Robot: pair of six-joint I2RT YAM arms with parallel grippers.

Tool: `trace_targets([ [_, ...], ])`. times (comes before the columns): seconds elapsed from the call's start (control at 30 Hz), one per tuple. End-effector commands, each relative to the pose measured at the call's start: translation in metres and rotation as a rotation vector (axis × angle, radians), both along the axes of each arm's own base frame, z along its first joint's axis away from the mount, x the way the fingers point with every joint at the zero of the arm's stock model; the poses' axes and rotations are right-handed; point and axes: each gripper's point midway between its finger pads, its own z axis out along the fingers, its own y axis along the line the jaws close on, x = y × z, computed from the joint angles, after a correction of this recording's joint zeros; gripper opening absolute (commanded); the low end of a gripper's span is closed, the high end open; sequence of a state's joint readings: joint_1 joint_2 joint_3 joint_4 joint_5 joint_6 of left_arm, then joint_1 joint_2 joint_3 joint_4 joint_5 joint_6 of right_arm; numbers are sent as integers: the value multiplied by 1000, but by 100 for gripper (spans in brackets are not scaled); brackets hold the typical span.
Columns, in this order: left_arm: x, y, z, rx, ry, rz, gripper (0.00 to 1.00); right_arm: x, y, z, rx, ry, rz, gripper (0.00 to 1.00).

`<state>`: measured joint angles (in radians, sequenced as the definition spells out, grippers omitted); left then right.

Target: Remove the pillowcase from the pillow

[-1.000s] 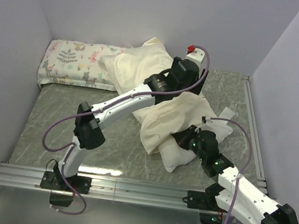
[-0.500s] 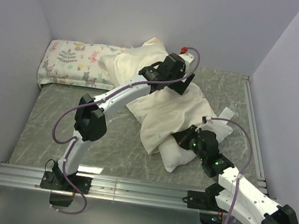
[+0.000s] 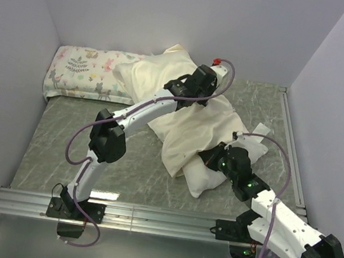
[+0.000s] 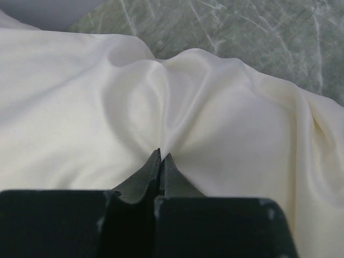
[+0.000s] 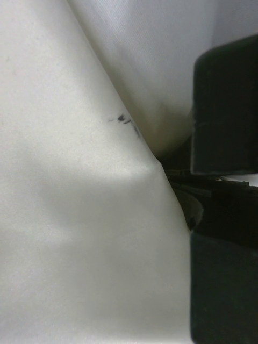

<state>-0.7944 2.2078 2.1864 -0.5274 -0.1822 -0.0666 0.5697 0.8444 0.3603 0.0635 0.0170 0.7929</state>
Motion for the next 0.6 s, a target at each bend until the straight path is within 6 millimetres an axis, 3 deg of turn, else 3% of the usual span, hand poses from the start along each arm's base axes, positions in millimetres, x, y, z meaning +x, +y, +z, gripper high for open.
trace_targets([
  [0.0, 22, 18, 53, -30, -148, 131, 0, -4, -14, -10, -75, 52, -31, 0],
  [0.1, 23, 35, 114, -94, -273, 205, 0, 2, -21, 4, -75, 27, -55, 0],
  [0.13, 18, 43, 148, -147, -327, 222, 0, 2, -23, 9, -80, 21, -56, 0],
  [0.27, 5, 77, 234, -200, -476, 289, 0, 10, -40, 33, -73, -26, -103, 0],
  [0.3, 0, 87, 250, -210, -500, 311, 0, 12, -44, 44, -72, -52, -112, 0],
  [0.37, -7, 108, 273, -206, -543, 378, 0, 13, -54, 48, -82, -54, -131, 0],
  [0.4, -18, 124, 295, -236, -572, 401, 0, 16, -62, 53, -79, -66, -150, 0],
  [0.57, -48, 162, 331, -305, -616, 459, 0, 21, -82, 62, -87, -77, -189, 0],
])
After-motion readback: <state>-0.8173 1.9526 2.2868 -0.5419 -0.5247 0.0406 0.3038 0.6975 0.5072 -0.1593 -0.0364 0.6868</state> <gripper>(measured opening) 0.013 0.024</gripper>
